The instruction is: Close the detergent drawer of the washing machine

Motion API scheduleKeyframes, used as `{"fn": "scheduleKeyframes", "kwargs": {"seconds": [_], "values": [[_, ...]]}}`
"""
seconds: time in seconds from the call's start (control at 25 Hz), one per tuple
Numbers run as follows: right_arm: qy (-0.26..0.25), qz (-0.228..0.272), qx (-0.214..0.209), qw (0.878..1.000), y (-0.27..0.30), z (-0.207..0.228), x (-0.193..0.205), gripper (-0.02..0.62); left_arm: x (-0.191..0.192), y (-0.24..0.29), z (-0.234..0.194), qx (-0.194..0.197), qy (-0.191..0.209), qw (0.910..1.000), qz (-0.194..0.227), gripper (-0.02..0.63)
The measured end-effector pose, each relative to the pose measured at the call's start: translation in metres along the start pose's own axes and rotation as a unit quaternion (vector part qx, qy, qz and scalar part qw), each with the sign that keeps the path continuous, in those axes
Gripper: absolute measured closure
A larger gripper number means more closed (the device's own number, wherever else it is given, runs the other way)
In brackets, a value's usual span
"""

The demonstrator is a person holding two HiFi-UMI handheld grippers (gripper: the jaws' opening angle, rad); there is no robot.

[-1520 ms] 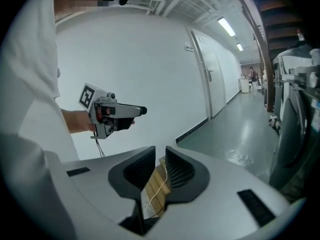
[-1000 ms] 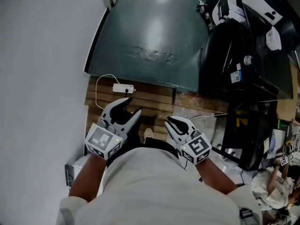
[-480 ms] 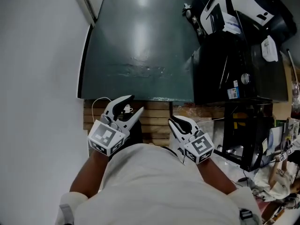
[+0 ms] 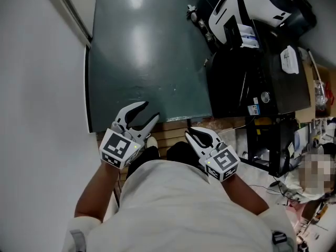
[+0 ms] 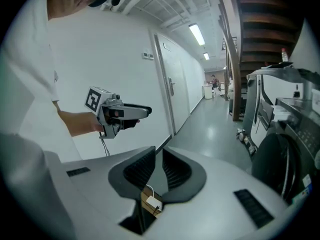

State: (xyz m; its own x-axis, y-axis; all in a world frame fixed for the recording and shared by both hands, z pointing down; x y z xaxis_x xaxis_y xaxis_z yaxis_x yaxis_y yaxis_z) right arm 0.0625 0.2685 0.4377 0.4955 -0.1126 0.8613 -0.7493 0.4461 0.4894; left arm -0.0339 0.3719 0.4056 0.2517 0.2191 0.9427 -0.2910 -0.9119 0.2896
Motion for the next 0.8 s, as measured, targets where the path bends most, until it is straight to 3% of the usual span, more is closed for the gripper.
{"fn": "scheduleKeyframes", "kwargs": {"seconds": [0.48, 0.8], "values": [[0.029, -0.005, 0.055, 0.998, 0.014, 0.036, -0.026, 0.549, -0.034, 0.065, -0.044, 0.058, 0.007, 0.9982, 0.012, 0.431], [0.056, 0.010, 0.085, 0.995, 0.058, 0.121, -0.052, 0.549, -0.062, 0.146, -0.094, 0.086, 0.035, 0.9954, -0.024, 0.422]]}}
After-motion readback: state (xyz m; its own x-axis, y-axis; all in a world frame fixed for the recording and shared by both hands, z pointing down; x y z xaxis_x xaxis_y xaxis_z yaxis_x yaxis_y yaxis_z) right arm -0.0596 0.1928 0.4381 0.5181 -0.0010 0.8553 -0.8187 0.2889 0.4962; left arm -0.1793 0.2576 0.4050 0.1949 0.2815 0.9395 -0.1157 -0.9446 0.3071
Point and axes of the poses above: the fingertips, and each gripper's own axes: y forward along the fingers, z to its right, x out of its underside, the point moved 1 cm from there along -y, backward along the fingers, and after that the axes turned 7 degrees about x, right-handed, at the moved point
